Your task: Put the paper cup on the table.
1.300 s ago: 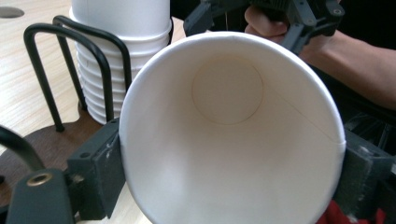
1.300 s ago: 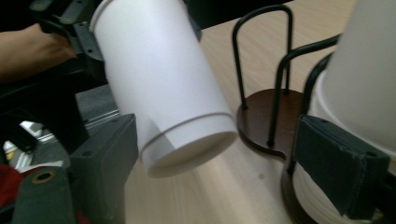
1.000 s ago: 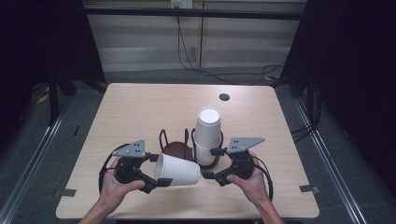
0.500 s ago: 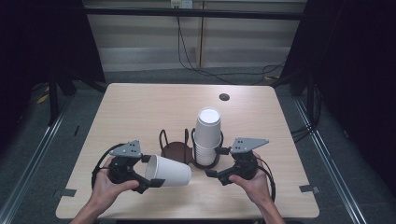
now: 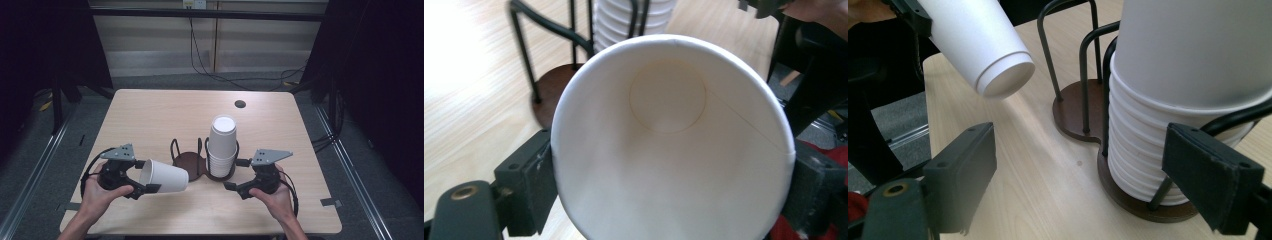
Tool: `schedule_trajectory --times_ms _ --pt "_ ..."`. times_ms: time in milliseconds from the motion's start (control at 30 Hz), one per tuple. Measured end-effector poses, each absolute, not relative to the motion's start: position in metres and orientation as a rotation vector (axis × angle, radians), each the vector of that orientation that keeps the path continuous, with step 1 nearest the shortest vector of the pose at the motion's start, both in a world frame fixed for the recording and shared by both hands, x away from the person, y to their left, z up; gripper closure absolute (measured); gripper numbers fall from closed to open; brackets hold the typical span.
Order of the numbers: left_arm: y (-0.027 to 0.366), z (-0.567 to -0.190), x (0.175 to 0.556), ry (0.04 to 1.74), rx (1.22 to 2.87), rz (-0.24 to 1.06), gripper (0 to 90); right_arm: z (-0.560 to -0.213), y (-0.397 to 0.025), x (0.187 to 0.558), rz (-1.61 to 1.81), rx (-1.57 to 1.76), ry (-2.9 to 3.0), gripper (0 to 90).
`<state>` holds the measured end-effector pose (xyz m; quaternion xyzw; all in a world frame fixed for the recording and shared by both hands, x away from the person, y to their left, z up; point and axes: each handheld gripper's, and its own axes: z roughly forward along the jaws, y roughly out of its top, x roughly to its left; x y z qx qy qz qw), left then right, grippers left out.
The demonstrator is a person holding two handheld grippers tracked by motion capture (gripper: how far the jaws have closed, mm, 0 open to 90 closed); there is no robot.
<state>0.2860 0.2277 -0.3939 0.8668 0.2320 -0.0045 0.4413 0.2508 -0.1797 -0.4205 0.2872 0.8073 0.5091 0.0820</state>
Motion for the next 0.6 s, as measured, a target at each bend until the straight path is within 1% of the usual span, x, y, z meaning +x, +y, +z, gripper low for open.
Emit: schedule_trajectory --times_ms 233,400,600 --pt "0.248 -0.391 0.296 0.636 2.147 0.029 12.9 -0.422 -0.182 0.251 1.515 0.874 2.395 14.6" --pt "0.254 -0.387 0.301 0.657 2.146 0.053 12.9 -0.423 -0.183 0.251 1.516 0.881 2.393 14.6" --pt "0.26 -0.379 0.308 0.672 2.186 0.078 12.9 -0.424 -0.183 0.251 1.518 0.883 2.392 14.6"
